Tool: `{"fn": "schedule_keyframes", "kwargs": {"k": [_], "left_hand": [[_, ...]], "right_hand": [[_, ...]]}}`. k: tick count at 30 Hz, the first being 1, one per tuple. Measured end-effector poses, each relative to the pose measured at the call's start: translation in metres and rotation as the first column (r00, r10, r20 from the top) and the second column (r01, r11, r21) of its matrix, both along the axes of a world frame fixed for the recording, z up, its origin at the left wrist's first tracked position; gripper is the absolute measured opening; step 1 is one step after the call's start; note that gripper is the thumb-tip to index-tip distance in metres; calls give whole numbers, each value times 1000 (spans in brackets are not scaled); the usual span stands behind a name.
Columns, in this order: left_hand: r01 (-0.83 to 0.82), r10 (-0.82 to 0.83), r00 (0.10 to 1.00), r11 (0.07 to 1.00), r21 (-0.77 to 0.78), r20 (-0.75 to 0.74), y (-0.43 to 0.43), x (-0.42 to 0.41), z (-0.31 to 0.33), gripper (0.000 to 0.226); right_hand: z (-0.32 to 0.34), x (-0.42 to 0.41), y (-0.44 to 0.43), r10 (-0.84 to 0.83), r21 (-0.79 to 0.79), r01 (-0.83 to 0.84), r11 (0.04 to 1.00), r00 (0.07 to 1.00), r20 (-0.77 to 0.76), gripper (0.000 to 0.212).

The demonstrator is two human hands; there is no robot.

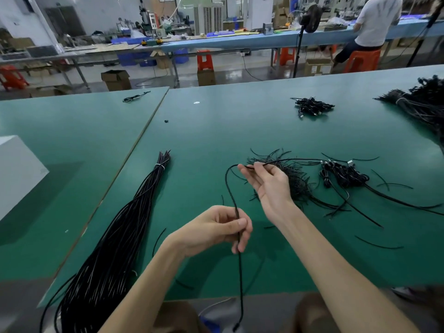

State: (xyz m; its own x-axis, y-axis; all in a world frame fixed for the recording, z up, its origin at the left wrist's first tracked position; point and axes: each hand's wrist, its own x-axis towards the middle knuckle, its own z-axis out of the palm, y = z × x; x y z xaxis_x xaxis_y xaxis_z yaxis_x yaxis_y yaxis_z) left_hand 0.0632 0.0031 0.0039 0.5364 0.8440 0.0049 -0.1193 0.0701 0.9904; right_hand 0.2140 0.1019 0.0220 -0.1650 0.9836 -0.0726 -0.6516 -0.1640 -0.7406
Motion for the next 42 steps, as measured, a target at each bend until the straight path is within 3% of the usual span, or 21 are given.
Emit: {"fn": "schedule_keyframes", "kwargs": {"k": [2,5,9,11,13,16,19,22,26,29,32,37,40,42], "left_hand": [[-156,156,982,988,-11,105,6,6,-1,18],[-400,402,854,913,-77,331,23,7,4,21],[-526,614,539,780,-340,577,57,-6,20,20],[-526,702,344,694,-491,624,70,-16,22,19],[-505,755,235,633,-587,612,79,-25,19,21],[-564,813,258,566,-601,523,87,-28,6,19],[-638,860,226,485,-598,457,90,-28,-5,17],[-709,882,315,464,-531,351,88,-27,-15,19],[-771,794,598,607,-192,112,71,-12,-27,14],[-717,717,697,697,5,16,55,10,-24,27],[-621,655,747,748,234,-112,42,30,-23,39],[-435,518,800,848,302,-302,31,44,-27,95],[-326,487,758,859,394,-435,29,50,-34,100],[-310,505,747,840,446,-433,28,52,-38,90]], "right_hand": [[-1,-2,-3,93,65,-101,993,989,115,27],[-1,-2,-13,250,106,-303,947,904,345,57],[-3,1,-28,418,106,-507,856,797,436,68],[-6,7,-36,408,57,-509,859,747,524,76],[-13,17,-44,426,32,-550,834,681,595,74],[-21,33,-53,534,9,-659,752,617,578,55],[-26,41,-55,525,41,-696,717,578,625,38],[-30,47,-51,523,73,-650,756,668,529,32],[-36,48,-41,361,42,-385,922,893,268,32],[-40,47,-38,285,17,-287,958,955,84,32],[-37,48,-36,223,-6,-223,975,975,-13,32],[-34,55,-31,142,-117,-166,979,972,-189,28],[-36,55,-31,156,-130,-186,974,965,-212,25],[-37,54,-31,188,-104,-211,972,963,-195,26]]}}
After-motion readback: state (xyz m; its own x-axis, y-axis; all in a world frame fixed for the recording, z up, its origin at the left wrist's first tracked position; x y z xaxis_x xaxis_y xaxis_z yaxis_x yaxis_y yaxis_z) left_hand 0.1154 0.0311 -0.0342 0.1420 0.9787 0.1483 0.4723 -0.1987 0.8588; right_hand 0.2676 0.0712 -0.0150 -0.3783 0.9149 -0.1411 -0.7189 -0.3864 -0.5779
